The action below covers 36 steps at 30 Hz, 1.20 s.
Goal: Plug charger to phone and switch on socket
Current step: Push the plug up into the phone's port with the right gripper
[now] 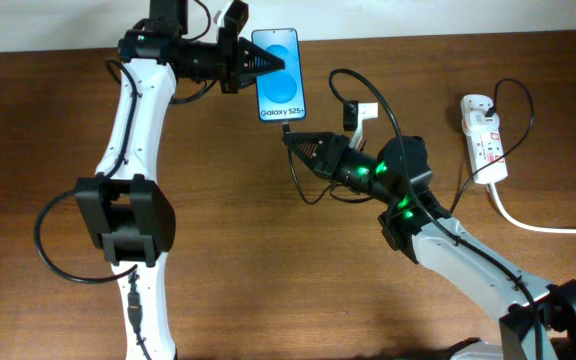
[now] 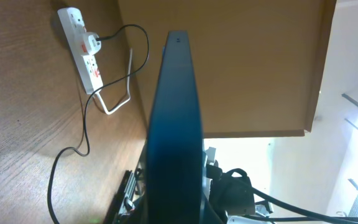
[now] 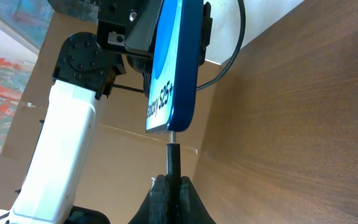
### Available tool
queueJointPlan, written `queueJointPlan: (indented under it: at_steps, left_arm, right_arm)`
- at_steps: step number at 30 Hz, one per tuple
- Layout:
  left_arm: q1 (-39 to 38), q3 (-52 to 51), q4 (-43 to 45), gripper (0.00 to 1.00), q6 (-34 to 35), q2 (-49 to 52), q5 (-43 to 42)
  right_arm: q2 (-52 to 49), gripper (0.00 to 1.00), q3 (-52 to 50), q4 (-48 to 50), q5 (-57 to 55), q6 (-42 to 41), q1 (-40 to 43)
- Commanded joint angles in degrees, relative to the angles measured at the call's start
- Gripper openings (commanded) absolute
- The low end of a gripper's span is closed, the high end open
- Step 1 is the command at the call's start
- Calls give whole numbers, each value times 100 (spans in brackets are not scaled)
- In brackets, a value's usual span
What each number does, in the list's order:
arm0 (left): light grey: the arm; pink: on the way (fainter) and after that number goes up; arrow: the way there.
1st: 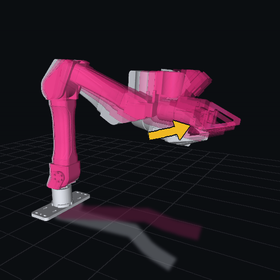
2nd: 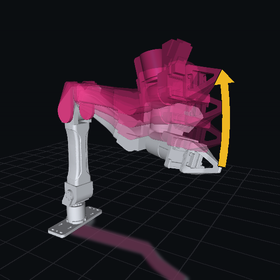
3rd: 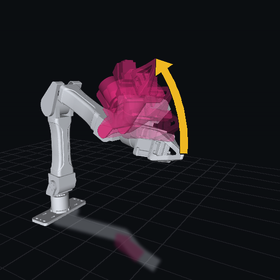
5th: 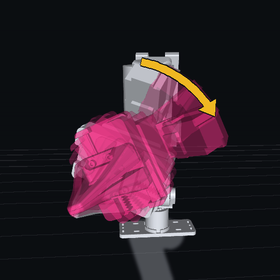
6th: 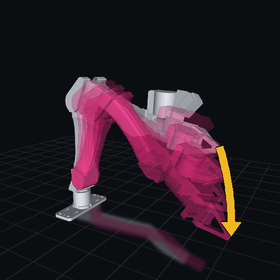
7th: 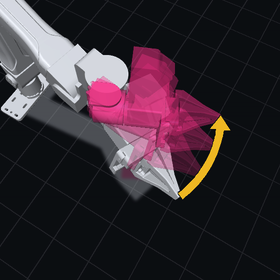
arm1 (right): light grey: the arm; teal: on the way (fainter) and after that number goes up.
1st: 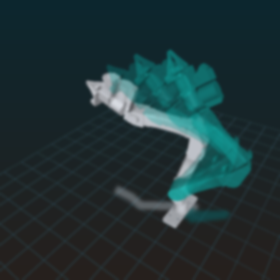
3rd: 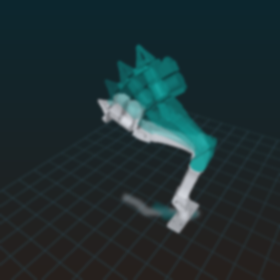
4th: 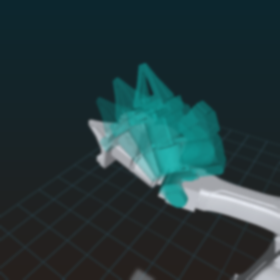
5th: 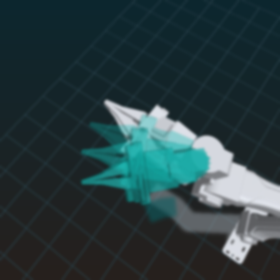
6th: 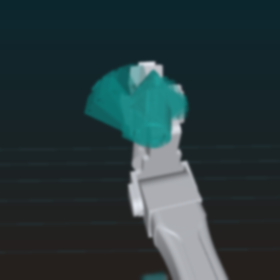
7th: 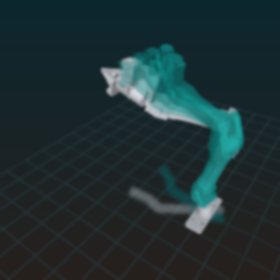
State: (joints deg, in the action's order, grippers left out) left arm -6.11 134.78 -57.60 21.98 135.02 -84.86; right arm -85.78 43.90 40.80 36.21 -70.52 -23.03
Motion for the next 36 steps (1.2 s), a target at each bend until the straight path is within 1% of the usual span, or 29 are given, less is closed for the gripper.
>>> queueJointPlan:
  at_steps: [1, 4, 7, 16, 21, 23, 25, 36]
  left_arm:
    - [13, 37, 11, 0, -192, -31, -173]
    - [9, 37, 13, 0, -234, -31, -153]
    - [9, 37, 13, 0, -232, -31, 39]
    - [24, 37, 59, 0, -232, -31, 133]
    - [7, 37, 52, 0, -219, -31, -2]
    - [9, 37, 52, 0, -160, -31, 0]
    - [9, 37, 55, 0, 42, -31, 11]
    - [13, 37, 55, 0, 136, -31, 17]
  right_arm:
    - [-15, 4, -7, 66, -46, -7, -15]
    - [-15, 4, -7, 66, -4, -7, -15]
    - [-15, 4, -7, 63, 149, -7, -15]
    - [-15, 4, -7, 63, 319, -7, -15]
    - [-15, 4, -7, 59, 293, -7, -15]
    - [-15, 4, -7, 59, 299, -7, -15]
    - [-15, 4, -7, 59, 319, -9, -15]
    - [-15, 4, -7, 61, 319, -50, 107]
